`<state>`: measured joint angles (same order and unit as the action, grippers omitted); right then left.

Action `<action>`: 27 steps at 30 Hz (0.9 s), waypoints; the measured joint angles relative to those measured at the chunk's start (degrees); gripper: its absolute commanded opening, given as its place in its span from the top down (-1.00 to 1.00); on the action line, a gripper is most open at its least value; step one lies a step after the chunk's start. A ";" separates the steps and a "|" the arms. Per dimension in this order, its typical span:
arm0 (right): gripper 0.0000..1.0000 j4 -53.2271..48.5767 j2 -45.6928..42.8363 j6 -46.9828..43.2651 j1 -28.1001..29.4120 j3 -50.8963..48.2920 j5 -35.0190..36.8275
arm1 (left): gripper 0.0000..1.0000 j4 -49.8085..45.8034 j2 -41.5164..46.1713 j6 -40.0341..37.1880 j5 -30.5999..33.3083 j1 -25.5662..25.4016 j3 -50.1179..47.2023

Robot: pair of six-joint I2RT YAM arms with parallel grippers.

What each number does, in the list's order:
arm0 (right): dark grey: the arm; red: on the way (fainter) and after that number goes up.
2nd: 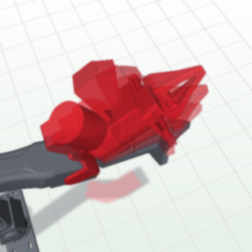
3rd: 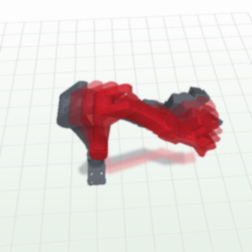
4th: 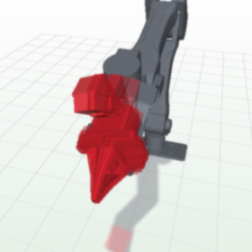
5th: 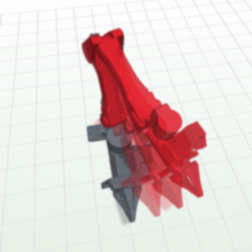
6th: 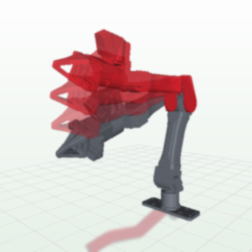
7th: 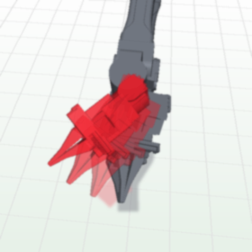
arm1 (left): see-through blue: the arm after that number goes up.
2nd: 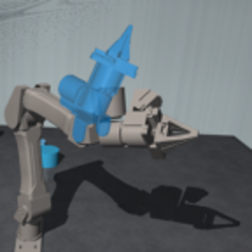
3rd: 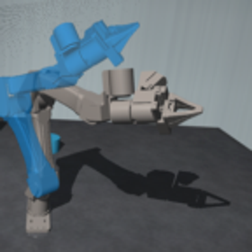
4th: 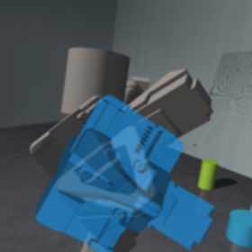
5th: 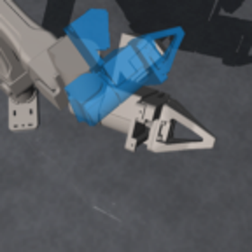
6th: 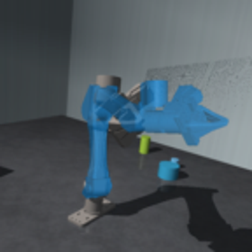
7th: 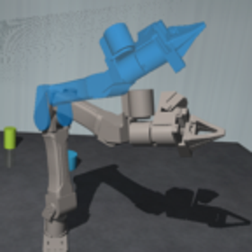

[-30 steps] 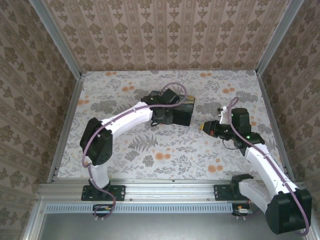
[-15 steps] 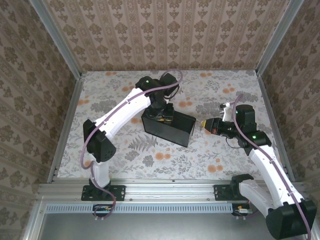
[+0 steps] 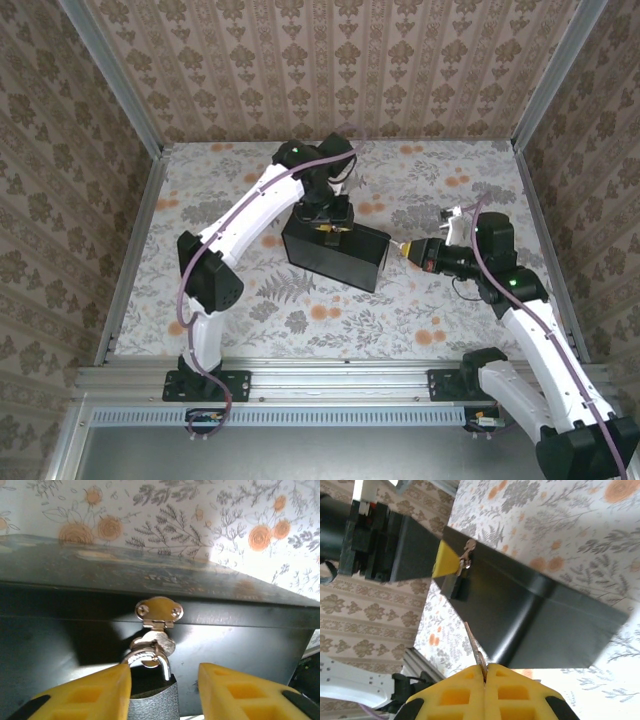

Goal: Unlock a padlock with a key

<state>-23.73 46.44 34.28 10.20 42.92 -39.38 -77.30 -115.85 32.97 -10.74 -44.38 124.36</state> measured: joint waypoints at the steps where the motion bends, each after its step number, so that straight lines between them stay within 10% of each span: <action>1: 1.00 0.17 -0.09 0.70 1.81 -0.04 0.09 | 0.03 1.05 0.87 -0.61 0.00 0.72 -0.87; 13: 1.00 17.62 3.65 9.40 27.47 -6.47 4.90 | -0.03 24.35 10.73 -6.97 -6.40 17.07 -18.91; 27: 1.00 33.90 23.08 -3.89 28.20 -7.50 -0.11 | -0.03 38.97 1.31 -14.01 -21.44 21.16 -17.55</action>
<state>10.17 69.52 30.39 38.39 35.42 -39.48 -38.33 -114.54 18.96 -32.18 -23.22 106.80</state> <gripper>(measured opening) 0.054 0.515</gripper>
